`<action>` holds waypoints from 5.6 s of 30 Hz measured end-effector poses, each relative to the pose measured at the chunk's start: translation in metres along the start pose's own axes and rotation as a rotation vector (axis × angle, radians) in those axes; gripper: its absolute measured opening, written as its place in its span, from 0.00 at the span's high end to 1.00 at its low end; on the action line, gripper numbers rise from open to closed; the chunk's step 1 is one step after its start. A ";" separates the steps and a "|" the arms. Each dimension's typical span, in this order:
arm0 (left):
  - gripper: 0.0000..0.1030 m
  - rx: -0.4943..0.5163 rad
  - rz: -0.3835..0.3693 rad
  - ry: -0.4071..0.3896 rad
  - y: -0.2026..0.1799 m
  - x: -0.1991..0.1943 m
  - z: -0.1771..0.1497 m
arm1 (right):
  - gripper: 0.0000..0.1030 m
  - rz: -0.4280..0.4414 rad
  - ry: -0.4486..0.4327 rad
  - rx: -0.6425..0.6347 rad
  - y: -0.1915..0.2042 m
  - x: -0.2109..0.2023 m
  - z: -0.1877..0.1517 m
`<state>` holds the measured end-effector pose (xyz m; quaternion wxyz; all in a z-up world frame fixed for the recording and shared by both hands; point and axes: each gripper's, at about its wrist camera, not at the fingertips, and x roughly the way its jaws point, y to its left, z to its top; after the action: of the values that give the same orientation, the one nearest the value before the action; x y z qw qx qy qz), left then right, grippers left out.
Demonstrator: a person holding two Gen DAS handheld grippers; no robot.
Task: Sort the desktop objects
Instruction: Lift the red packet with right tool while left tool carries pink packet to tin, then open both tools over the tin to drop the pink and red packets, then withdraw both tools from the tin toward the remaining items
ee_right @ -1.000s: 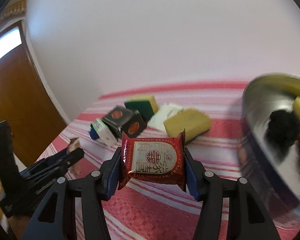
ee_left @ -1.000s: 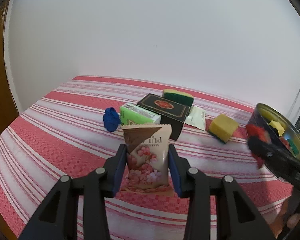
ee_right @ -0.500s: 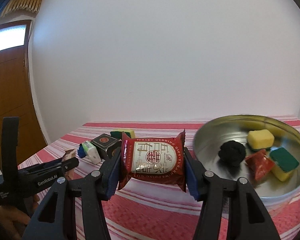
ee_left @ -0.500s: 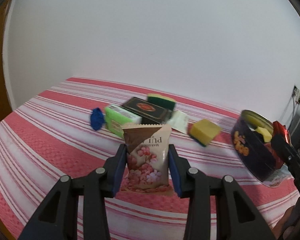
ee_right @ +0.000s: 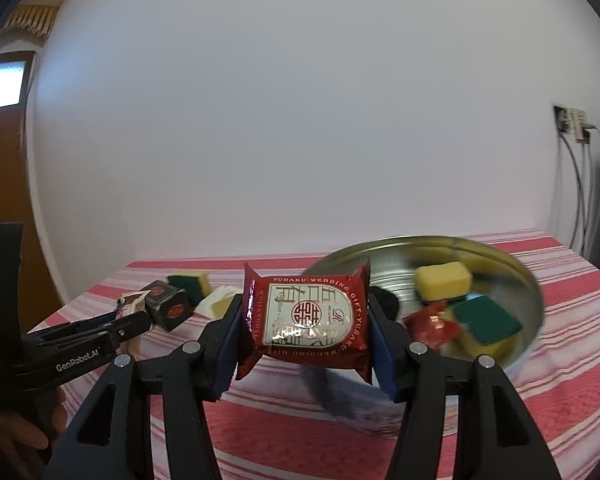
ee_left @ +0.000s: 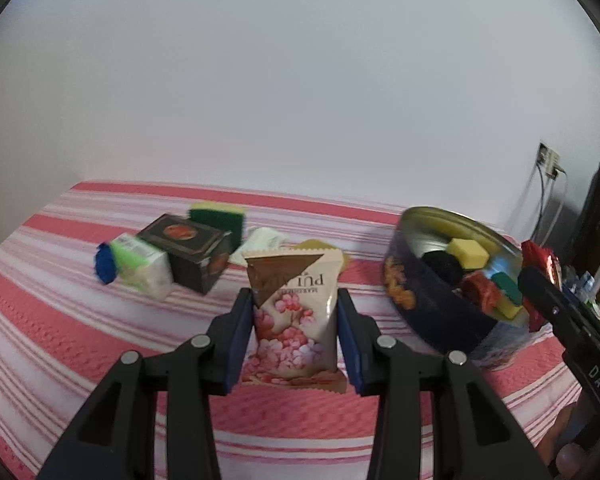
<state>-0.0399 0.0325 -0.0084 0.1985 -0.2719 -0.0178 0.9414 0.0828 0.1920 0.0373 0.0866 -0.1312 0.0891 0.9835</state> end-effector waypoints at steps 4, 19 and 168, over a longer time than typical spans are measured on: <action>0.61 0.025 -0.023 -0.005 -0.019 0.001 0.005 | 0.43 -0.035 -0.019 0.014 -0.016 -0.008 0.001; 0.61 0.111 -0.091 -0.026 -0.078 0.005 0.021 | 0.43 -0.154 -0.067 0.047 -0.067 -0.026 0.019; 0.01 -0.138 0.292 -0.075 0.070 0.017 0.024 | 0.01 0.088 -0.076 -0.023 0.048 0.089 0.001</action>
<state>-0.0909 -0.0241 -0.0067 0.0399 -0.2494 -0.0500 0.9663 -0.0109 0.1588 0.0212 0.0450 -0.0909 0.0802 0.9916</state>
